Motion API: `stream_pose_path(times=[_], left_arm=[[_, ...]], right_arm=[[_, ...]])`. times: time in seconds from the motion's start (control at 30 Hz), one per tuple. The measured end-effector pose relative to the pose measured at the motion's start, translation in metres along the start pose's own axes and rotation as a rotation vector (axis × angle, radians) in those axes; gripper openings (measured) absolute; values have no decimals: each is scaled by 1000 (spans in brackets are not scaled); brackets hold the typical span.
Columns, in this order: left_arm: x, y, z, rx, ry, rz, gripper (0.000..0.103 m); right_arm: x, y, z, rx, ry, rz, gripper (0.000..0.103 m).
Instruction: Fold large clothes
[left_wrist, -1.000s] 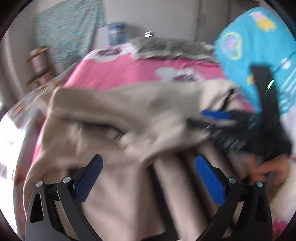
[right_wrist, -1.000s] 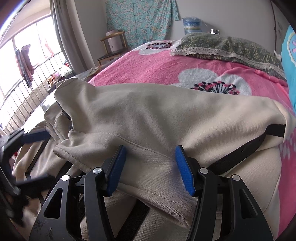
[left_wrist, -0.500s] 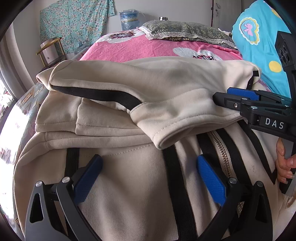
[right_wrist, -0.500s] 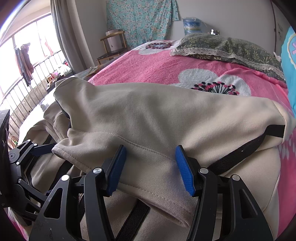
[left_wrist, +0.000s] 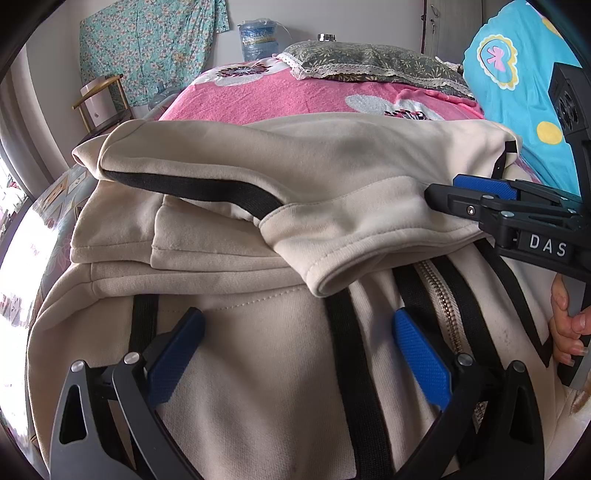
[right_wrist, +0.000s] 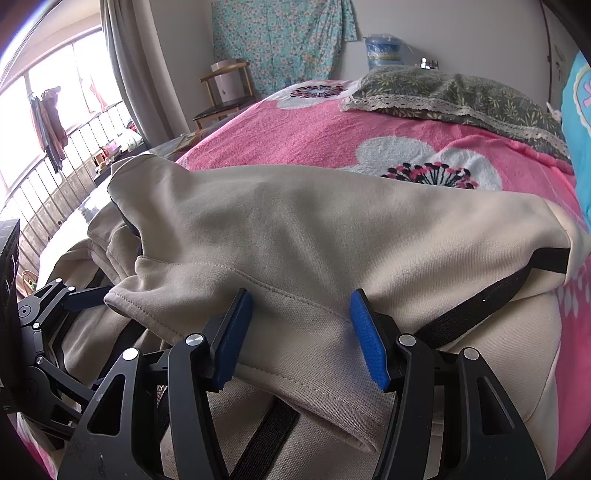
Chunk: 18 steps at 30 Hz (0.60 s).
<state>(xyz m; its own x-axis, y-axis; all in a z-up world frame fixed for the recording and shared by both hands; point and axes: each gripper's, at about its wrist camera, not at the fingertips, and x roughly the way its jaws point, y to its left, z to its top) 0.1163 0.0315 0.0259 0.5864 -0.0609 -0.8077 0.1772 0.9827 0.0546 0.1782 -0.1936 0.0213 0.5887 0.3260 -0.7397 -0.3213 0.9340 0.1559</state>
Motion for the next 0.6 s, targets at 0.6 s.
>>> stream_pose_path(times=[0.6], left_arm=[[-5,6,1,-19,16,-44,99]], right_arm=[[-109,20,-54,44,-19,-96,54]])
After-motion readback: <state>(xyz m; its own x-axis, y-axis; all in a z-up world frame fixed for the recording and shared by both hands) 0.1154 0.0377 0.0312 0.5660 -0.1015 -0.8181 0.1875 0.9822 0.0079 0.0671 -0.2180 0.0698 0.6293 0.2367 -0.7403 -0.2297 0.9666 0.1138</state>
